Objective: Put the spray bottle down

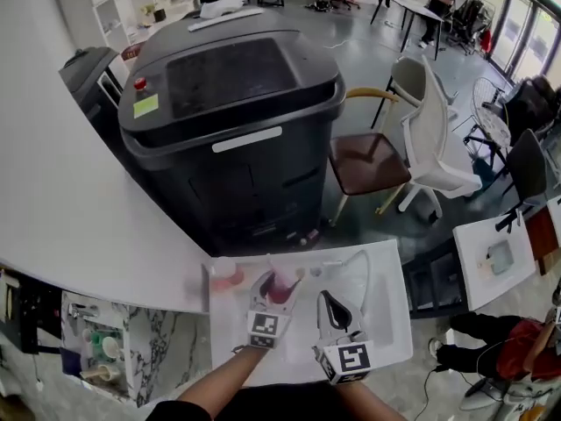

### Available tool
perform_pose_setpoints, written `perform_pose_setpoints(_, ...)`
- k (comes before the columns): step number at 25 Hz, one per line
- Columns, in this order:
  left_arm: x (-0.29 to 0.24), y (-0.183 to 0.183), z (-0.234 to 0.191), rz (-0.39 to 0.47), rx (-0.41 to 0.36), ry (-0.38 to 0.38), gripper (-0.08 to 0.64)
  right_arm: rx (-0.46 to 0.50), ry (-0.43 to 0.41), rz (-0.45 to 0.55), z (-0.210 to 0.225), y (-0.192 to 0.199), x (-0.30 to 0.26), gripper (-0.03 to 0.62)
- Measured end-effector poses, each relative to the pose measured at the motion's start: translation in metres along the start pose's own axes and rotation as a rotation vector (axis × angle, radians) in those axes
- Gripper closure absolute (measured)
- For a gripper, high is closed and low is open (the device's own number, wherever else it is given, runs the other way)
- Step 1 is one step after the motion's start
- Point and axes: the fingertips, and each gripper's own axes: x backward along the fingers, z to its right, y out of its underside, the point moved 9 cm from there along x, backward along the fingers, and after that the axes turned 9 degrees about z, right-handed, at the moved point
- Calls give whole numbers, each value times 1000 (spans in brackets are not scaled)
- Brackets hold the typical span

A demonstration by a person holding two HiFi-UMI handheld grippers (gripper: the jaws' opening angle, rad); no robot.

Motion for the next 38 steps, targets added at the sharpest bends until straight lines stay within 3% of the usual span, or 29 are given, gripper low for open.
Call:
perform_pose_setpoints(8,-50,32,-7,17,-74,30,281,-46,-36,-30,10,-1,-41,594)
perform_pose_setpoints(15,-79,39,-21,36,-123,14,281,-70,-52,-70,8,-3,-57,594)
perform_pose_setpoints(21,-92,48,-20,77,-6,-6,281,-75,-56,-133,3,9,-61,594)
perform_pose_setpoints(31,-96,58,-27,93,-24,40,282,-58,-27,-193,6,25,-54,594)
perform_pose_setpoints(35,-96,69,-33,114,19,25,282,-80,-41,-201,2,24,-48,594)
perform_pose_setpoints(38,-95,75,-34,151,2,40,281,-80,-49,-198,3,22,-47,594)
